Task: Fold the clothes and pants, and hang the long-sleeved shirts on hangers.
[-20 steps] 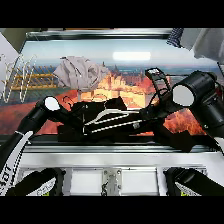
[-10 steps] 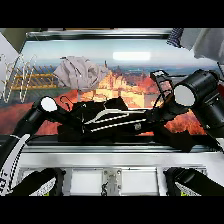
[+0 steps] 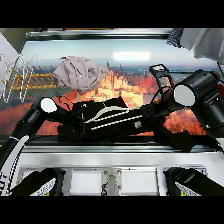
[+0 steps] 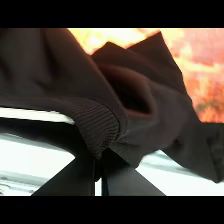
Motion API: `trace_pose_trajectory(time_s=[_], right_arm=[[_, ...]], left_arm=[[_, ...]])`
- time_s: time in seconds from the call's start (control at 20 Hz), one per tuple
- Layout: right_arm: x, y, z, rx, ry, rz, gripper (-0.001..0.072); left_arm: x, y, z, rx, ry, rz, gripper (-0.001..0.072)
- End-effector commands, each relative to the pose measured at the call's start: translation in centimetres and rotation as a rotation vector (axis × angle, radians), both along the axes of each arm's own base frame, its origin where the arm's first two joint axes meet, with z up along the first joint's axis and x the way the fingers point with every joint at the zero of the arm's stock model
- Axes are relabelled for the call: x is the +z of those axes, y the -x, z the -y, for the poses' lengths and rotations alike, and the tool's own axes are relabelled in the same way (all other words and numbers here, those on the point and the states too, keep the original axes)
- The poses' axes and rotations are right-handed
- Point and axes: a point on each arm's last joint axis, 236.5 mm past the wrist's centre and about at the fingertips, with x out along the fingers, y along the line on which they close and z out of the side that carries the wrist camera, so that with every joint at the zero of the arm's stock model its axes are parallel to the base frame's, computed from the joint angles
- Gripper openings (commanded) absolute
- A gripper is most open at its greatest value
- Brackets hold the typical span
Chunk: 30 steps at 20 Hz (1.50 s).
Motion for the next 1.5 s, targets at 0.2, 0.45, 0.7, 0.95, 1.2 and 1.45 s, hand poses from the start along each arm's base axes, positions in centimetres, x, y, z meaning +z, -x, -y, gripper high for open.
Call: trace_pose_trajectory(time_s=[0.2, 0.45, 0.7, 0.95, 1.2, 1.45], right_arm=[[1.2, -0.9, -4.6, 0.085, -0.18, 0.061, 0.0024], [2.3, -1.7, -6.7, 0.141, -0.265, 0.115, 0.0023], [1.8, -1.8, 0.3, -0.026, -0.022, 0.122, 0.0023], [2.3, -1.8, 2.3, -0.069, 0.04, 0.144, 0.0023], [2.7, -2.8, 0.0, -0.026, -0.046, 0.186, 0.0023], [2.0, -2.4, -4.0, 0.056, -0.152, 0.145, 0.0023]], left_arm=[[-1.7, 0.7, 1.5, -0.055, -0.015, -0.032, 0.0019], [-1.7, 1.1, 1.4, -0.063, -0.018, -0.046, 0.0019], [-1.6, 2.1, 0.3, -0.071, -0.025, -0.104, 0.0019], [-1.5, 1.7, -0.6, -0.041, -0.023, -0.123, 0.0019], [-1.5, 1.8, -0.6, -0.042, -0.022, -0.122, 0.0019], [-1.5, 1.7, -0.5, -0.043, -0.02, -0.119, 0.0019]])
